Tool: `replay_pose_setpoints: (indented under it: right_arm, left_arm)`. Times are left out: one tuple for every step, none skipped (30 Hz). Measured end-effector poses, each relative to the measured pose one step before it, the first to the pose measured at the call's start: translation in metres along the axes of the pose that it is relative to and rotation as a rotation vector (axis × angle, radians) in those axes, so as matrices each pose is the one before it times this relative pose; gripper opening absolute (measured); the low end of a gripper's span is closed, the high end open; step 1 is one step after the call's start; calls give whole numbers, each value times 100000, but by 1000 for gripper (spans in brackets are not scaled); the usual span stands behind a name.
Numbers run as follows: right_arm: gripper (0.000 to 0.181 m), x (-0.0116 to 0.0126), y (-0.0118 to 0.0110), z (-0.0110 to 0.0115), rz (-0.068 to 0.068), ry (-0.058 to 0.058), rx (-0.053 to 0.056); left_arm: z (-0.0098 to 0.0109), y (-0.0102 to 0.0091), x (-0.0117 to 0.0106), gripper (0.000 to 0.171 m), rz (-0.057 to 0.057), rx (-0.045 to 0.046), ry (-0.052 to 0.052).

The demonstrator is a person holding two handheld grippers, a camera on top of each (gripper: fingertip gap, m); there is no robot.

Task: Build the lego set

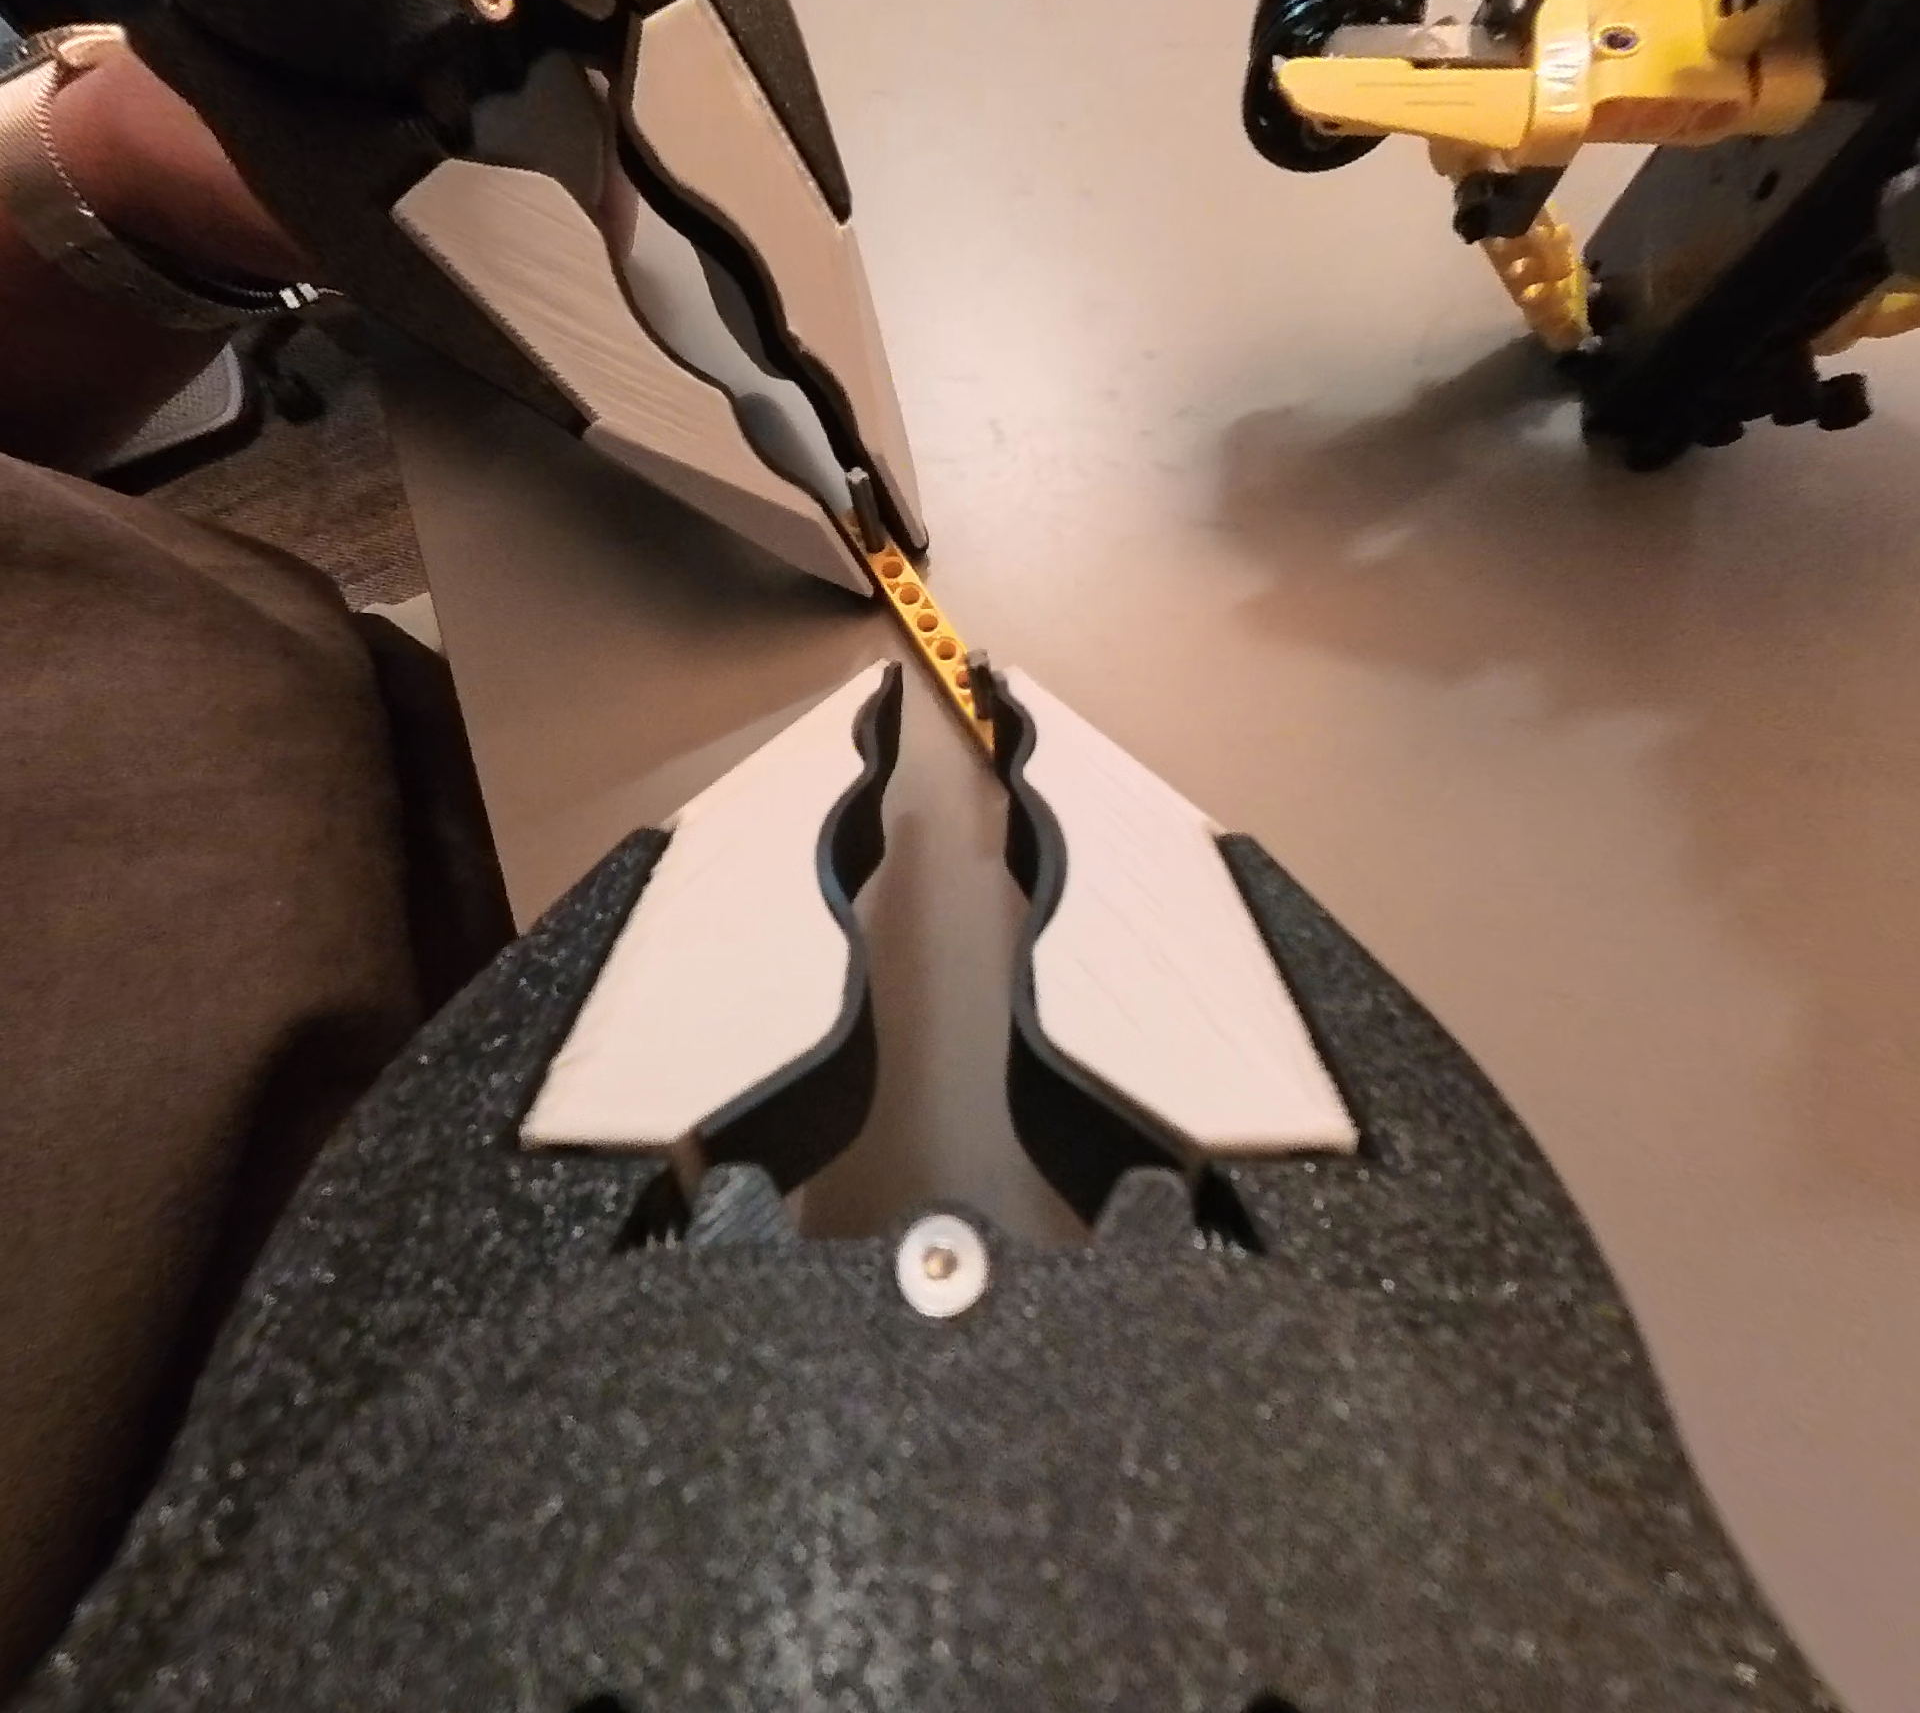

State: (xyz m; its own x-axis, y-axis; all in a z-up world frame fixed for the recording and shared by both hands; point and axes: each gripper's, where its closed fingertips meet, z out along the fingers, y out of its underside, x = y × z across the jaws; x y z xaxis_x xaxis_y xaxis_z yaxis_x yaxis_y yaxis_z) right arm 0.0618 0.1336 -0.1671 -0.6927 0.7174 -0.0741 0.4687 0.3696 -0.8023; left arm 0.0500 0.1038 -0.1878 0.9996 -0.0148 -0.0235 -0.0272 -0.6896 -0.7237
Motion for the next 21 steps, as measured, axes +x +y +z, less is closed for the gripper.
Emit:
replay_pose_setpoints:
  right_arm:
    - [16, -47, 66, 51, -769, 275, -474]
    - [16, -28, 44, 33, -681, 358, -389]
    - [16, -15, 42, 18, -524, 328, -267]
    - [16, 3, 30, 8, -370, 288, -230]
    - [15, 21, 55, 1, -289, 303, -330]
    - [15, 27, 87, 5, -265, 349, -444]
    - [15, 11, 74, 5, -266, 291, -440]
    - [15, -8, 63, 3, -253, 164, -299]
    - [15, -13, 41, -16, -212, 99, -162]
    - [15, -22, 25, -15, -157, 18, -136]
    - [15, -29, 42, -20, -141, -29, -140]
    - [15, -16, 35, -27, -151, 63, -146]
    - [15, -8, 40, -19, -157, 113, -128]
    - [15, -10, 46, -32, -134, 55, -79]
    - [14, -26, 25, -25, -71, -21, -50]
    - [14, -17, 28, -34, -37, -43, -8]
    - [14, -19, 9, -34, -64, -66, 69]
    - [14, 19, -1, -46, -146, 61, 146]
    - [14, 105, 1, -65, -322, 486, 134]
    - [14, 198, 7, -86, -592, 812, 92]
    - [14, 242, 6, -99, -892, 823, 69]
  left_arm:
    - [0, 0, 13, 10, -28, 3, 75]
    - [0, 0, -2, 10, -20, 3, 49]
    - [0, -1, 5, 10, -13, 4, 30]
    - [0, 1, 8, 10, 11, -6, -12]
    - [0, 1, -3, 10, -2, -4, -21]
    - [1, -1, -2, 10, -1, 10, -13]
    - [0, 0, 4, 10, 36, -4, -26]
    - [0, 1, -2, 10, 21, -6, -2]
    - [0, 0, 1, 10, 3, 2, 9]
    - [0, 1, 5, 10, -9, -4, 28]
    - [-7, -8, 11, 10, -6, 4, 5]
    - [-7, 7, -9, 10, 32, 2, -46]
    - [0, 0, -1, 10, 29, -5, -63]
    - [7, -6, -6, 10, 8, -7, -106]
    - [-1, 2, -10, 9, 14, -11, -66]
    - [0, 0, 9, 9, 0, -2, -7]
    - [0, 0, 0, 10, 11, 2, 2]
    - [0, 1, 6, 10, -19, -4, 31]
    - [0, 1, 2, 10, -58, -2, 59]
    - [0, 0, 0, 10, -41, 1, 52]
    - [-1, 2, 5, 10, 1, -14, 37]
